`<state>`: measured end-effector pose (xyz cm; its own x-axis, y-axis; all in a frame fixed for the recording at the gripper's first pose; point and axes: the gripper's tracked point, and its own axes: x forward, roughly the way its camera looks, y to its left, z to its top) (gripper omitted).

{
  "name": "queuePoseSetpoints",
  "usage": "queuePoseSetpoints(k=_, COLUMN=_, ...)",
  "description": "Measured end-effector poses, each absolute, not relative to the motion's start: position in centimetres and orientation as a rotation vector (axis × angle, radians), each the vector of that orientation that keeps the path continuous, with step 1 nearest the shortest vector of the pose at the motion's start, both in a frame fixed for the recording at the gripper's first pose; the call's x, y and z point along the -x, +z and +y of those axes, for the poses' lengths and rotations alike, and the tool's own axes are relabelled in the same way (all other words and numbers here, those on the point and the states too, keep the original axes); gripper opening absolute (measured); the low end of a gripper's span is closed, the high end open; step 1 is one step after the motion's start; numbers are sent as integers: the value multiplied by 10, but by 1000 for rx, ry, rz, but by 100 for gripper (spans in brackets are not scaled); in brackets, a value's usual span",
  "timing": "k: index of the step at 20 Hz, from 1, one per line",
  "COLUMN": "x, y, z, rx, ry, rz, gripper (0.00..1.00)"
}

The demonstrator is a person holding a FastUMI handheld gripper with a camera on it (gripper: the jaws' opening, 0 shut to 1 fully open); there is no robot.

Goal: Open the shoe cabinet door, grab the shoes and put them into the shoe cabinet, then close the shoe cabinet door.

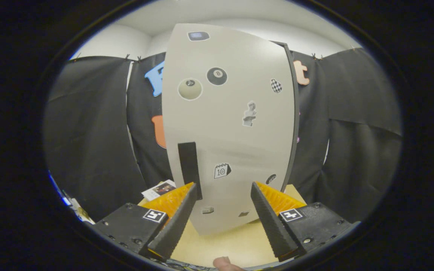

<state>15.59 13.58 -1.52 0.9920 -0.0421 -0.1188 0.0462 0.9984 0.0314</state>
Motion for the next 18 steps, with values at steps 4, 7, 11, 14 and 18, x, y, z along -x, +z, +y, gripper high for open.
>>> queuePoseSetpoints(k=4, x=-135, y=-12, z=135, rx=-23, ry=-61, rz=95, gripper=95)
queuePoseSetpoints(k=7, x=-121, y=-11, z=123, rx=-25, ry=-89, rz=87, gripper=95)
queuePoseSetpoints(k=11, x=-105, y=-14, z=109, rx=-62, ry=-127, rz=104, gripper=95)
queuePoseSetpoints(k=14, x=-95, y=-13, z=102, rx=-64, ry=-149, rz=100, gripper=95)
queuePoseSetpoints(k=18, x=-86, y=-8, z=96, rx=-39, ry=-179, rz=80, gripper=95)
